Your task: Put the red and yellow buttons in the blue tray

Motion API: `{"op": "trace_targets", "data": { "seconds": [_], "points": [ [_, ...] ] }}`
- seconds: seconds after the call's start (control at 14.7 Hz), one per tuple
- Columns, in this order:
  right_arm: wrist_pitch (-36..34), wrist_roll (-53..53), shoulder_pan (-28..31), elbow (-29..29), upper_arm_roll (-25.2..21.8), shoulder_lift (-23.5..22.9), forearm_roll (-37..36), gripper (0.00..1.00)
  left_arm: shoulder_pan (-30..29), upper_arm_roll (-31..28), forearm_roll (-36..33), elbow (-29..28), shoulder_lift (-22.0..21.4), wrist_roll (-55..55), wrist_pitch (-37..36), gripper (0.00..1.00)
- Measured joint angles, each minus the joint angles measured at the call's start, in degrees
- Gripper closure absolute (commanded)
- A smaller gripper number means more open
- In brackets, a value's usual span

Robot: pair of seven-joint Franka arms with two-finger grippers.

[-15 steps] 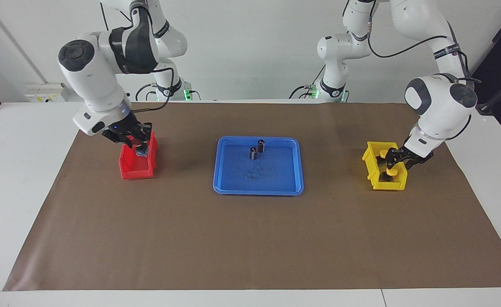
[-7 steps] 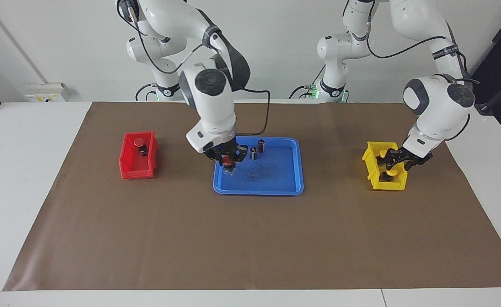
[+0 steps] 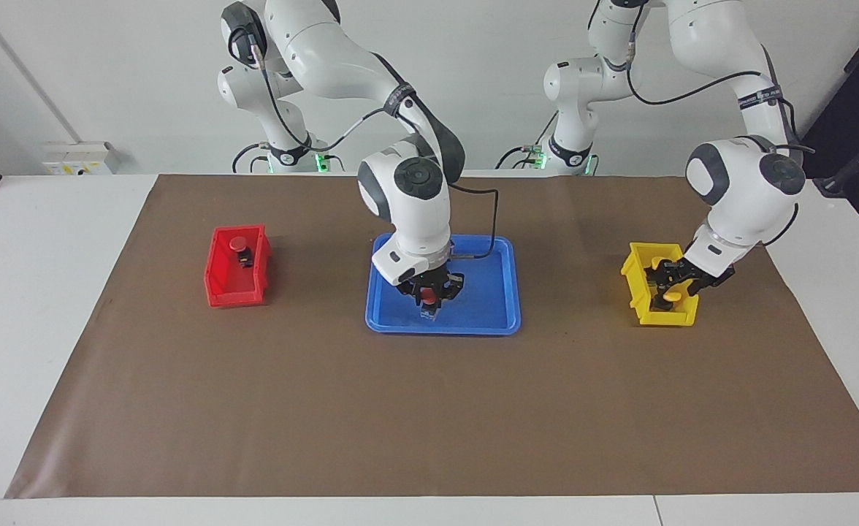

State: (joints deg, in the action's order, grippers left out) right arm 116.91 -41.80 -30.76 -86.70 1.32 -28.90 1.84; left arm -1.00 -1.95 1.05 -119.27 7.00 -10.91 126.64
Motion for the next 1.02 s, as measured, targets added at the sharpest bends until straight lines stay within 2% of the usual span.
{"op": "trace_targets", "data": {
  "seconds": [0.14,0.41,0.54,0.61,0.68,0.81,1.02],
  "points": [
    [-0.3,0.0,-0.4,-1.0,0.0,0.0,0.0,0.78,0.0,0.0,0.0,-0.1,0.0,0.0,0.0,0.54],
    [-0.3,0.0,-0.8,-2.0,0.0,0.0,0.0,0.74,0.0,0.0,0.0,-0.2,0.0,0.0,0.1,0.92],
    [-0.2,0.0,-1.3,-2.5,0.0,0.0,0.0,0.7,0.0,0.0,0.0,-0.2,0.0,0.3,0.1,0.95],
    [0.2,0.0,-1.5,-2.9,0.0,0.1,0.0,0.58,0.1,0.0,0.0,0.0,0.0,1.0,-0.2,0.95],
    [0.6,0.0,-1.6,-3.4,0.0,0.1,0.0,0.41,0.4,0.1,0.0,0.7,-0.1,1.9,-1.3,0.95],
    [1.1,0.0,-1.9,-3.9,0.0,0.2,0.0,0.26,1.8,0.2,-0.3,5.4,-0.4,4.6,-8.5,0.95],
    [1.5,0.0,-2.0,-3.8,-0.2,0.7,0.0,0.22,6.1,0.3,-5.9,16.4,-1.0,11.3,-20.8,0.97]
  ]
}}
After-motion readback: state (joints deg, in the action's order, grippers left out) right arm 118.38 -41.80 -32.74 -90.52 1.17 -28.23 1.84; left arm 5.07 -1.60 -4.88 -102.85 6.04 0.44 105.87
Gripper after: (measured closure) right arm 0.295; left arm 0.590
